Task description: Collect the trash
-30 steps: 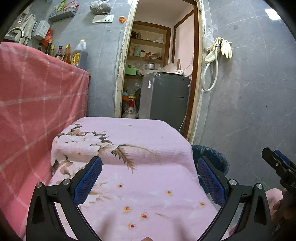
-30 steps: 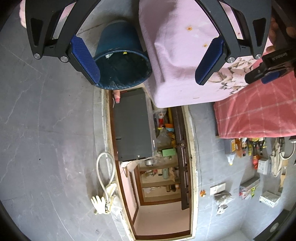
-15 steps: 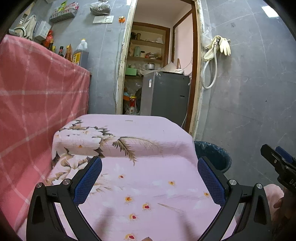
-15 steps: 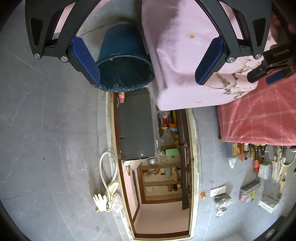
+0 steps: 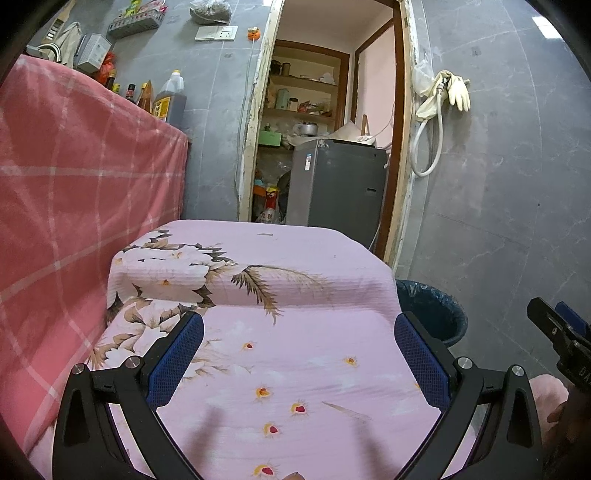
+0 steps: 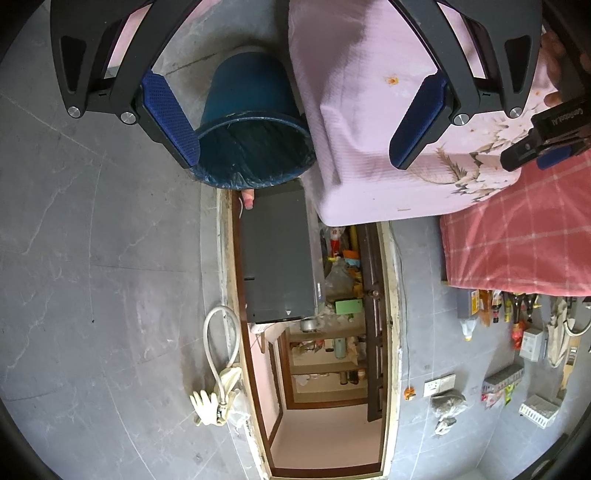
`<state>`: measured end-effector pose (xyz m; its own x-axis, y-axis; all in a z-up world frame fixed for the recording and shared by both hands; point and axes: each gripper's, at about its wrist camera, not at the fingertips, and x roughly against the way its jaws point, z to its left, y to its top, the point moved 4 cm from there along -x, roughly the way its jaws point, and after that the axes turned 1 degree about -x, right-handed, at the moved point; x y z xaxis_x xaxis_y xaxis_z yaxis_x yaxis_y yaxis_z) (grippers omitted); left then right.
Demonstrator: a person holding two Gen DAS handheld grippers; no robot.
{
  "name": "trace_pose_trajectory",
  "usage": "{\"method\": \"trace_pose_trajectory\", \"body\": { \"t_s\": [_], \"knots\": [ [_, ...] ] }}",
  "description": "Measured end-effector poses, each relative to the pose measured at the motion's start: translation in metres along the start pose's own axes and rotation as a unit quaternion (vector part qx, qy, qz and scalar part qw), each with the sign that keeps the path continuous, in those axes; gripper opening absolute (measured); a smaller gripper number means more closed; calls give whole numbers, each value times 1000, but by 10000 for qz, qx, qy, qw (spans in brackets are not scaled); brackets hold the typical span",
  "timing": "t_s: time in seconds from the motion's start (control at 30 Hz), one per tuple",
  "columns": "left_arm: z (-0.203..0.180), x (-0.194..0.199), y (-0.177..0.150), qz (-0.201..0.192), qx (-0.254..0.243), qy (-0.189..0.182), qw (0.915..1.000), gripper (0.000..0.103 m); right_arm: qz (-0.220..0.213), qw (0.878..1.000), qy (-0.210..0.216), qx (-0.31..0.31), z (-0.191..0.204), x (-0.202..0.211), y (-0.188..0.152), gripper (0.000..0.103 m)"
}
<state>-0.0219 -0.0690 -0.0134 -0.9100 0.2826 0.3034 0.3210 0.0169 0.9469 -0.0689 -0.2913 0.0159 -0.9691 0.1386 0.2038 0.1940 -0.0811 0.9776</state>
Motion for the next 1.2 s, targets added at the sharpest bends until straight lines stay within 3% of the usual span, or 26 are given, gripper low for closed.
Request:
{"method": "trace_pose_trajectory", "body": {
  "t_s": [1.2],
  "knots": [
    [-1,0,-1,12,3,2,10000,101,35,10000,31,1,4,0,-3,103]
  ]
}}
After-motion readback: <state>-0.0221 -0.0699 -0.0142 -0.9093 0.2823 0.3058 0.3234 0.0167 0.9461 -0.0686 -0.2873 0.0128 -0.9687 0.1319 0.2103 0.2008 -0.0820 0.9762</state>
